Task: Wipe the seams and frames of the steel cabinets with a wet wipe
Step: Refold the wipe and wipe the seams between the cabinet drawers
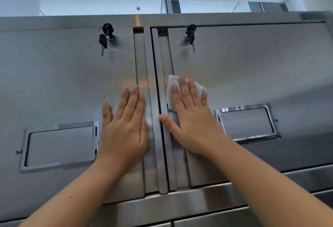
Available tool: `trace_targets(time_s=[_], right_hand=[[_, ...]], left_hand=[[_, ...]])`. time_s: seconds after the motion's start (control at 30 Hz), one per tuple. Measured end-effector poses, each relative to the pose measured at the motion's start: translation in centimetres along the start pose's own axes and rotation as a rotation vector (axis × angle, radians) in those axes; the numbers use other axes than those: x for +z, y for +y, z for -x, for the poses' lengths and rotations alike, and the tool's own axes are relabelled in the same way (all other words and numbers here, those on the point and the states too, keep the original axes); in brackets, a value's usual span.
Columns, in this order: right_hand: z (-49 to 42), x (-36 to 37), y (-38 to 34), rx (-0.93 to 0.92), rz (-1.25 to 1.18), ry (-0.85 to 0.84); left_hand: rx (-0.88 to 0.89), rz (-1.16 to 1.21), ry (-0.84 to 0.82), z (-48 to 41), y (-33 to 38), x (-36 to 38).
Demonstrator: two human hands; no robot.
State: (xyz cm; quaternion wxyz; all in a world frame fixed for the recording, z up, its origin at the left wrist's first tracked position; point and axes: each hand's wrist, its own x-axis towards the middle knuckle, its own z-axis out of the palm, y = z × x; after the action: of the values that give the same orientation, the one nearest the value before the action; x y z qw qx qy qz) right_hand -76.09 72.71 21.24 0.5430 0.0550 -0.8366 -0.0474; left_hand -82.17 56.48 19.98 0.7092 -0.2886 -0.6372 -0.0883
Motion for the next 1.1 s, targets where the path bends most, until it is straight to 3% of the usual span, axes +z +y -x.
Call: trace_targets(time_s=[0.2, 0.37, 0.5, 1.1], right_hand=[[-1.9, -1.4, 0.4, 0.012, 0.013, -0.073], [-6.6, -2.7, 0.4, 0.041, 0.058, -0.019], [-8.9, -3.5, 0.7, 0.032, 0.080, 0.003], [-13.6, -5.4, 0.8, 0.066, 0.043, 0.037]], left_hand=[[0.090, -0.052, -0.023, -2.3, -0.7, 0.2], [-0.026, -0.017, 0.055, -5.6, -1.1, 0.9], [0.062, -0.060, 0.115, -5.7, -1.0, 1.3], [-0.007, -0.112, 0.182, -5.6, -1.2, 1.3]])
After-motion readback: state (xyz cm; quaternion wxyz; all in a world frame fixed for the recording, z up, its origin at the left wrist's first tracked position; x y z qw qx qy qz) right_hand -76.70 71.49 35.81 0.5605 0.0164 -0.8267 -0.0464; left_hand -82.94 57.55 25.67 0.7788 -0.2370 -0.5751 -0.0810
